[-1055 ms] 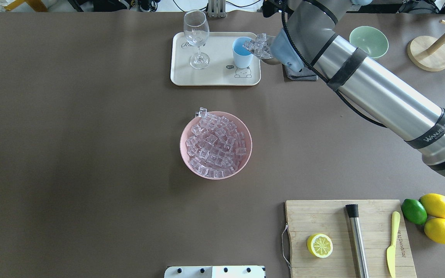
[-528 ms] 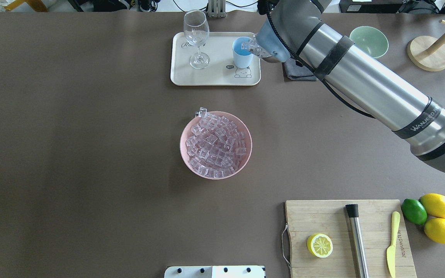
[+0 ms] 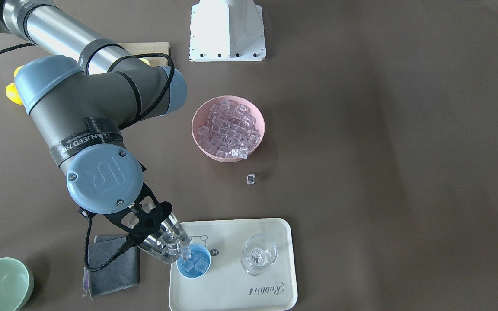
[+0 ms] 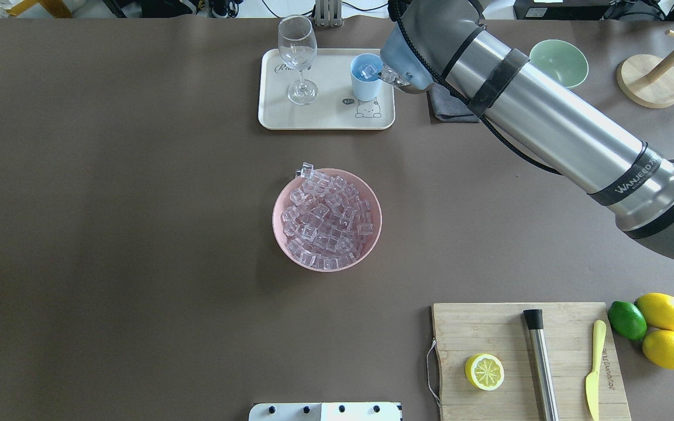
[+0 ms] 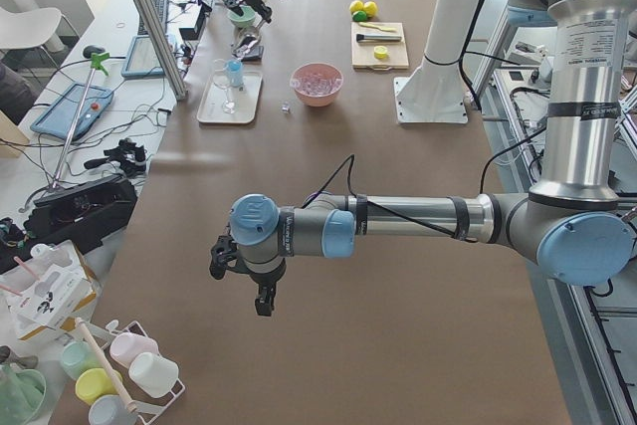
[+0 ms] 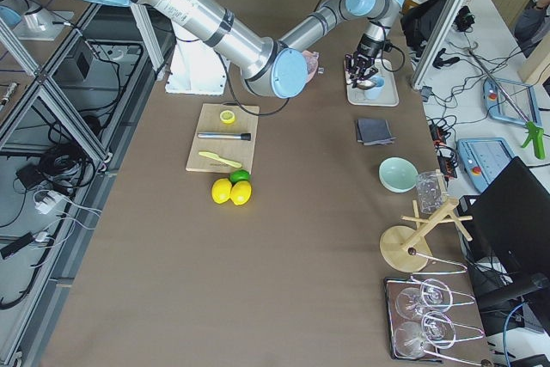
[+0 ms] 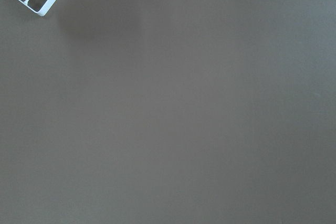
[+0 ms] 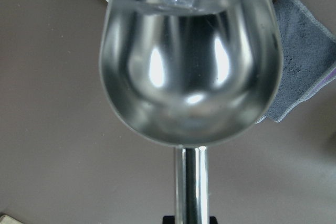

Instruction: Put ice in cup with scoop

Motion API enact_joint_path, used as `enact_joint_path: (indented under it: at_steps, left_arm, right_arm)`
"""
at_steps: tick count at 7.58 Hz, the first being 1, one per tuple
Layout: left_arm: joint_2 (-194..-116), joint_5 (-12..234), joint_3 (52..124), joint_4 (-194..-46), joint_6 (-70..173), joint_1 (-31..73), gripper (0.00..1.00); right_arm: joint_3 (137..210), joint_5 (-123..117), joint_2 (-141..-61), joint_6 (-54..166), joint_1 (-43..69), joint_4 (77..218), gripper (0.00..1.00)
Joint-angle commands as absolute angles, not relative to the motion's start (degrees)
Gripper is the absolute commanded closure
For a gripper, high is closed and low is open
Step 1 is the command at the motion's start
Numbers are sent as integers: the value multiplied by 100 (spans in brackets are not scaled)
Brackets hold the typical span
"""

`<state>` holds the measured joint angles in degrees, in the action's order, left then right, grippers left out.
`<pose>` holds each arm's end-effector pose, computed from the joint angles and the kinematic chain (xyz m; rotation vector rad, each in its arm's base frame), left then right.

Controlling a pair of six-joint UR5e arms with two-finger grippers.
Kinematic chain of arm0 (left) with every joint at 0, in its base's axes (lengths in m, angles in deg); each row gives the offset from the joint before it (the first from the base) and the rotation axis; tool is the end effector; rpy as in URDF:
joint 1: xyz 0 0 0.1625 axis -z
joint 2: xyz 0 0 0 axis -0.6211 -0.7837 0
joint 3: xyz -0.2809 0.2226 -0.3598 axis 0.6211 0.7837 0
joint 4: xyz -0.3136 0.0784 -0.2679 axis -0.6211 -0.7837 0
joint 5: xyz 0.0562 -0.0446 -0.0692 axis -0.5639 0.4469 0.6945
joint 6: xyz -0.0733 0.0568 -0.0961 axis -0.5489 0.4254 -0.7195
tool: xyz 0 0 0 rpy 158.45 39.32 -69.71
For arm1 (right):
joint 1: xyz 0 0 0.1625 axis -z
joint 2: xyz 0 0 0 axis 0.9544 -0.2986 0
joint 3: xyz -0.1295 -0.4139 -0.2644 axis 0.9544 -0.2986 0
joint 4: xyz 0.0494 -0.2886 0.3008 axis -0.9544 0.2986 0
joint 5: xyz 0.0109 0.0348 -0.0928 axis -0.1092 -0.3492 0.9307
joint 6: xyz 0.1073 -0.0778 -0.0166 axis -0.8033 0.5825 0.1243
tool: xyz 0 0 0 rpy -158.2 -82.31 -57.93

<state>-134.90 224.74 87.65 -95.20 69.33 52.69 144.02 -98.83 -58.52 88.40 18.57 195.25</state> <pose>-0.0481 -0.4979 0.7597 0.0572 0.7869 0.0442 -0.4578 -0.7494 0.2722 -0.0608 -0.5153 -0.8914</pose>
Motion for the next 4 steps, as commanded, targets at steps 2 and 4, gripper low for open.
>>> enact_joint_path:
  at_steps: [2,4]
  left_arm:
    - [-13458,22509,8824,-9513,6937,5266,2]
    - [-13424,22509,9250,-9452,6928,5274,2]
  right_arm:
    - [14338,-9713,-5713,8919,1857,19675,100]
    - [14434,-9686,-5730,8945,1857,19720,100]
